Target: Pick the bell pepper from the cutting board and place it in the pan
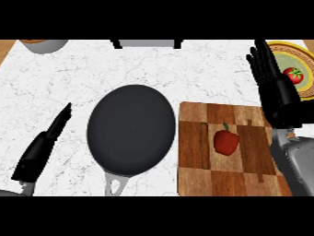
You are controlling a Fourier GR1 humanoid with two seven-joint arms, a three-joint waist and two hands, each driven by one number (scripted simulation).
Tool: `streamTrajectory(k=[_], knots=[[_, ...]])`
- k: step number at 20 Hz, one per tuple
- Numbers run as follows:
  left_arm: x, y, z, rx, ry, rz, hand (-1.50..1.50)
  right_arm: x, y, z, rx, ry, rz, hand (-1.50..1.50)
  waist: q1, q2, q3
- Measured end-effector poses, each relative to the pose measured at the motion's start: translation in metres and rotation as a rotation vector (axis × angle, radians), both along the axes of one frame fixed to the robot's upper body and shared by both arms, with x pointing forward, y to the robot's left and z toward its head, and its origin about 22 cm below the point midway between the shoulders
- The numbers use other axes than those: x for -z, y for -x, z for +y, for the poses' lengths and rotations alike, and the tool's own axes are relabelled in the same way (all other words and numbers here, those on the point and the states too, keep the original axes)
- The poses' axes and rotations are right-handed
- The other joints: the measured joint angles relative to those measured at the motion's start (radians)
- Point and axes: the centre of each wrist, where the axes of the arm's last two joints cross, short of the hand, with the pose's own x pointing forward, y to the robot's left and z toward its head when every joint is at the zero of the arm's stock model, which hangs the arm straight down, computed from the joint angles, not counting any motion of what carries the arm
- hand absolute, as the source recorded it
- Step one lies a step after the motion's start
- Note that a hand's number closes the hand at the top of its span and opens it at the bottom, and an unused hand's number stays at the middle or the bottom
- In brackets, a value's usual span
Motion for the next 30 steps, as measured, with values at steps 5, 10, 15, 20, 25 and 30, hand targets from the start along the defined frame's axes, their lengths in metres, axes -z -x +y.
streamTrajectory(k=[5,10,15,20,25,30], knots=[[-0.01,-0.011,0.027,-0.214,-0.025,0.071,0.0,-0.002,0.0,0.016,-0.036,-0.016,-0.012,-1.5,-0.004,-0.003,-0.006],[-0.005,-0.009,0.05,-0.385,-0.029,0.157,0.0,0.004,-0.001,-0.03,0.235,0.16,-0.032,1.5,-0.056,-0.005,-0.019],[-0.004,-0.01,0.065,-0.481,-0.011,0.232,0.0,0.048,0.034,-0.018,0.514,-0.01,-0.085,-1.5,-0.056,-0.008,-0.01],[-0.005,-0.022,0.065,-0.497,-0.002,0.254,0.0,0.056,0.084,-0.004,0.522,0.085,-0.107,-1.5,-0.038,-0.008,-0.01],[-0.007,-0.025,0.062,-0.497,-0.003,0.26,0.0,0.03,0.104,-0.013,0.504,0.277,-0.027,-1.5,-0.028,-0.009,-0.013],[-0.012,-0.03,0.058,-0.483,-0.009,0.259,0.0,0.006,0.101,-0.026,0.466,0.541,0.152,-1.5,-0.014,-0.007,-0.017]])
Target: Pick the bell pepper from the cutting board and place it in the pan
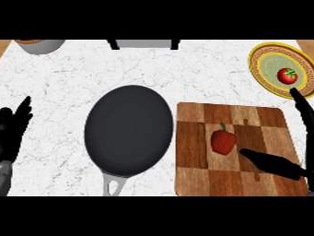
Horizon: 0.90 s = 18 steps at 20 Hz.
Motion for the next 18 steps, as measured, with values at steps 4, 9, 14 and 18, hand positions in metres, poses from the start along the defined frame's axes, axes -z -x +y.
streamTrajectory(k=[4,9,14,18], knots=[[-0.005,-0.005,-0.003,0.017,-0.006,-0.003,0.0,-0.021,-0.007,0.005,0.003,0.144,0.215,-1.5,0.014,0.002,-0.001],[-0.009,-0.01,-0.003,0.029,-0.002,-0.002,0.0,-0.044,-0.025,0.026,0.009,0.297,0.441,-1.5,0.032,0.005,0.001],[-0.009,-0.012,-0.006,0.03,0.002,-0.001,0.0,-0.051,-0.047,0.057,-0.043,0.376,0.556,-1.5,0.034,0.005,0.004],[-0.009,-0.007,-0.003,0.025,0.0,0.003,0.0,-0.043,-0.057,0.075,-0.078,0.385,0.62,-1.5,0.026,0.003,0.006]])
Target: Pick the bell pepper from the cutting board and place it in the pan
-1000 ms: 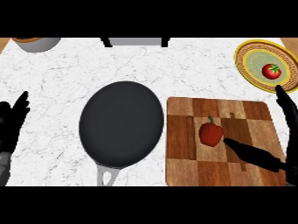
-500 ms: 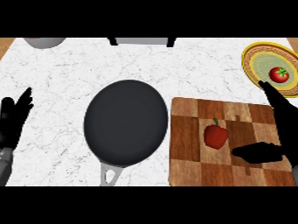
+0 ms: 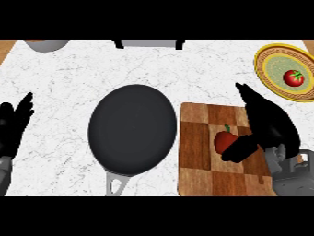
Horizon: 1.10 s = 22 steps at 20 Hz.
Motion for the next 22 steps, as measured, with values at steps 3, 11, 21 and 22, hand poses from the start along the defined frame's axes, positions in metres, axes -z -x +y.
streamTrajectory(k=[3,11,21,22], knots=[[0.0,0.0,0.002,-0.006,0.001,0.0,0.0,0.006,-0.006,0.014,-0.016,0.013,0.033,-1.5,-0.006,0.0,0.0],[0.004,0.005,0.0,-0.02,0.006,0.0,0.0,0.032,-0.013,0.028,-0.002,0.083,0.083,-1.5,-0.017,-0.001,0.002],[-0.001,0.007,0.003,-0.02,0.007,-0.002,0.0,0.051,-0.009,0.027,-0.001,0.092,0.138,-1.5,-0.021,-0.002,0.002],[-0.001,0.007,0.002,-0.02,0.008,0.001,0.0,0.052,-0.012,0.028,0.0,0.095,0.139,-1.5,-0.021,-0.002,0.002]])
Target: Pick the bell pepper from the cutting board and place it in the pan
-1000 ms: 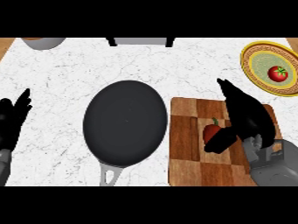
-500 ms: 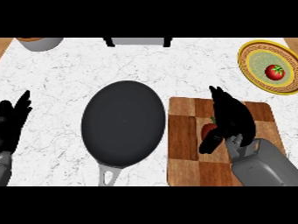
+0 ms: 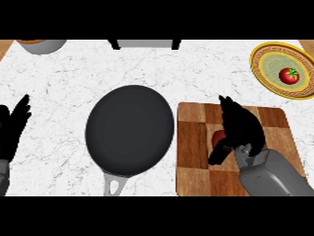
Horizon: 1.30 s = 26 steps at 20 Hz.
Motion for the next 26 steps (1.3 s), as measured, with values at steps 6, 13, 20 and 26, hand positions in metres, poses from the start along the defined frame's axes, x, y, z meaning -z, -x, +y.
streamTrajectory(k=[6,13,20,26], knots=[[0.002,-0.002,-0.001,0.0,0.002,0.003,0.0,0.014,-0.005,0.001,0.016,0.02,0.018,-1.5,-0.001,0.001,0.0],[0.005,0.0,0.002,0.0,-0.001,0.003,0.0,0.022,-0.01,-0.003,0.044,0.024,0.047,-1.5,-0.002,0.001,0.0],[0.003,-0.003,0.002,-0.007,-0.003,0.001,0.0,0.039,-0.012,-0.013,0.071,0.051,0.094,1.5,-0.002,0.001,0.0],[0.003,-0.004,-0.009,-0.006,-0.007,0.003,0.0,0.042,-0.014,-0.015,0.023,0.163,0.053,1.5,-0.001,0.001,0.0]])
